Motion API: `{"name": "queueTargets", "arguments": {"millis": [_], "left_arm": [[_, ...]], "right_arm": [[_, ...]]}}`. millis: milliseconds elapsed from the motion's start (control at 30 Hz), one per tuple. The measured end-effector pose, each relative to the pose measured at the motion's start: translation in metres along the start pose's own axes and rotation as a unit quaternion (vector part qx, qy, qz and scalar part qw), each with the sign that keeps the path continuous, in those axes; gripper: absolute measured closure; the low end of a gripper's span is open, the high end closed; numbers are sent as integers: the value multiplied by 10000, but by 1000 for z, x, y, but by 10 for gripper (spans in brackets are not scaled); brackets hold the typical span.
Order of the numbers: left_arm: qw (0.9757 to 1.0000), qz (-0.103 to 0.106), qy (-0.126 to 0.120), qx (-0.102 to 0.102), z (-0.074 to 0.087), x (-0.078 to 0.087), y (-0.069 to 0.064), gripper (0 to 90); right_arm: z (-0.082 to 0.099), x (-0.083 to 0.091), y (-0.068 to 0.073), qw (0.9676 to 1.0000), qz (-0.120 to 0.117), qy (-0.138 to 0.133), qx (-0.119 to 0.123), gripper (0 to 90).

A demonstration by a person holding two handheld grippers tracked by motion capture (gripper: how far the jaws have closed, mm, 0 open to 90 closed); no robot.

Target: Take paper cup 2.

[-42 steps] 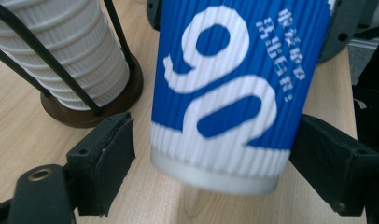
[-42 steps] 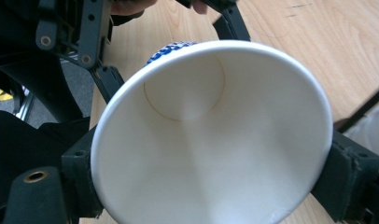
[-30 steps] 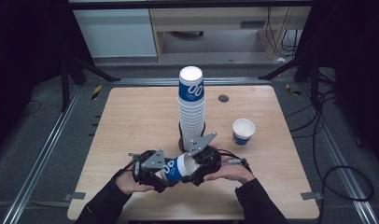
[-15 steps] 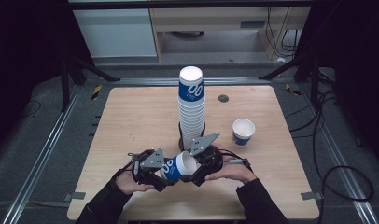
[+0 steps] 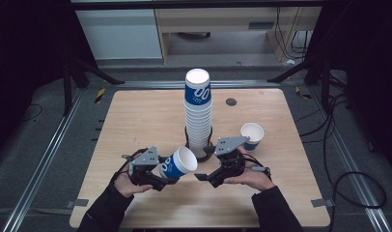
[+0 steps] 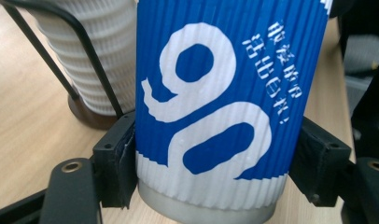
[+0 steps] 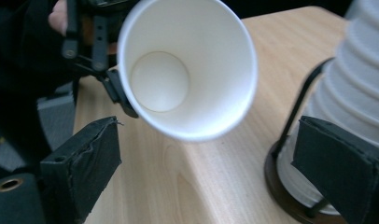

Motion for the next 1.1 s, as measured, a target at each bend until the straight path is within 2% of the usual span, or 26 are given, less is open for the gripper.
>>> {"name": "queueTargets", "arguments": {"millis": [67, 167, 267, 300, 467, 633, 1100], "left_arm": [[9994, 43, -333, 92, -2, 4, 1, 266], [9980, 80, -600, 161, -4, 5, 0, 265], [9968, 110, -774, 187, -6, 3, -2, 265], [9964, 126, -813, 188, -7, 2, -3, 266], [9958, 173, -888, 161, -10, -2, -6, 265], [9960, 232, -857, 99, -12, -8, -10, 265], [9968, 316, -735, -65, -15, -22, -19, 266]], "right_arm": [[2, 3, -3, 9998, 123, -116, -124, 73], [3, 5, -5, 9989, 145, -306, -324, 76], [2, 3, -5, 9976, 48, -495, -478, 76], [1, 2, -5, 9970, -55, -545, -542, 76], [1, -5, 2, 9963, -247, -612, -553, 77], [-2, -9, 6, 9938, -477, -752, -666, 82], [-4, -19, 12, 9905, -707, -870, -792, 105]]}}
Point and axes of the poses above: each handheld gripper's, and its own axes: x roughly backward along the jaws, z roughly out of its underside, y roughly to its left, the point moved 2 cm from there along -x, roughly forward along the jaws, and after that the axes turned 9 degrees about z, right-handed, at the moved point
